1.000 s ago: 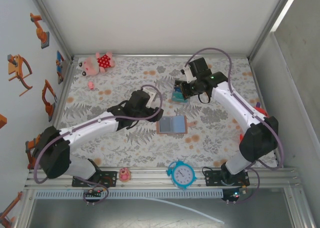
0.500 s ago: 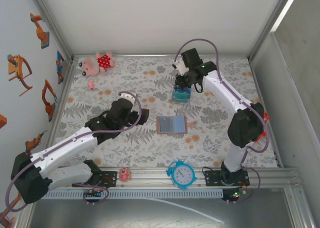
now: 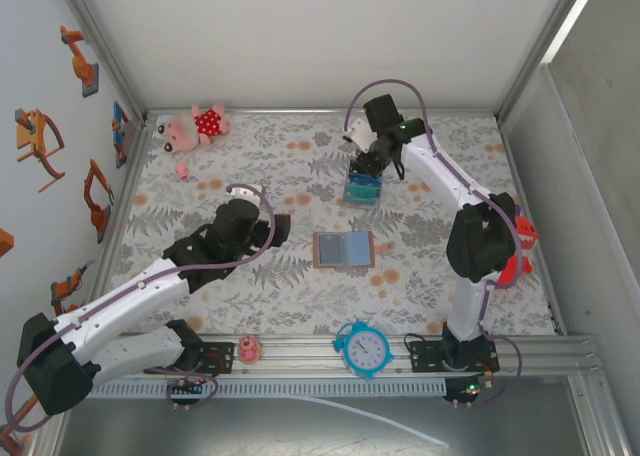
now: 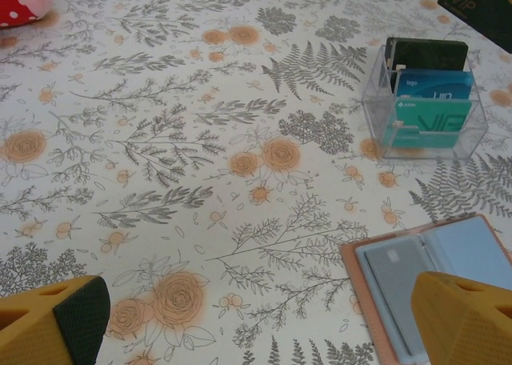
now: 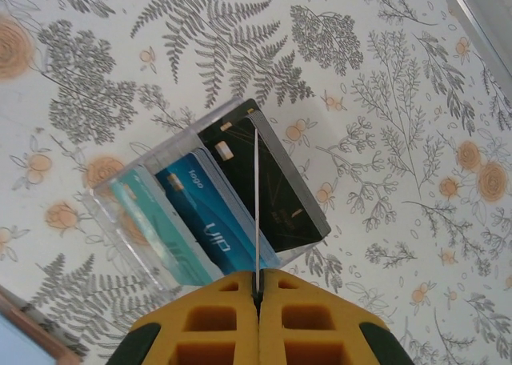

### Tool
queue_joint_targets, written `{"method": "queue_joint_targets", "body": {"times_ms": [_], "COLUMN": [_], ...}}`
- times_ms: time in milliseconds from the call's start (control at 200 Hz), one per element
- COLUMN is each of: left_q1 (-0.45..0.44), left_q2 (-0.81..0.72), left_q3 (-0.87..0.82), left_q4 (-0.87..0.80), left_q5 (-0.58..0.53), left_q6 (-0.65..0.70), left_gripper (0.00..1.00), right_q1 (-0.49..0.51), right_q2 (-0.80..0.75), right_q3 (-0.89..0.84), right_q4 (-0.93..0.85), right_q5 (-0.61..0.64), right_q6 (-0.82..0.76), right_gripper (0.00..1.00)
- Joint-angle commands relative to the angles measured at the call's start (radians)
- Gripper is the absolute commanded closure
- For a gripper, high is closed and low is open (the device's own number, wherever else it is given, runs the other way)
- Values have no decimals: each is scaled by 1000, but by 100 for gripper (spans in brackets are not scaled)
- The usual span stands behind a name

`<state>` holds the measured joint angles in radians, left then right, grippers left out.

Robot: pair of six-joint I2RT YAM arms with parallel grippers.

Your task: Take the credit cards out of the card holder

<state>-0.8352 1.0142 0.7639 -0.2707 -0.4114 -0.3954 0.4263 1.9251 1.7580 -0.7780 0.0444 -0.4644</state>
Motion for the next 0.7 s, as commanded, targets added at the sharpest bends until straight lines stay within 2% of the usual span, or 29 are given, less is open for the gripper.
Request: {"method": "queue_joint_targets", "body": {"times_ms": [0, 696], "left_q1": [8, 25], "left_q2": [-21, -23], "left_q3": [-15, 5], "left_q4": [-10, -40], "left_q5": [-26, -92], "left_q6": [-32, -76], "left_gripper": [3, 3], "right_q1": [-19, -44], "right_q2": [32, 211], "right_q3": [44, 200], "right_q4": [7, -77], "right_q5": [-12, -47], "right_q6": [-76, -193], "right_gripper": [100, 100]}}
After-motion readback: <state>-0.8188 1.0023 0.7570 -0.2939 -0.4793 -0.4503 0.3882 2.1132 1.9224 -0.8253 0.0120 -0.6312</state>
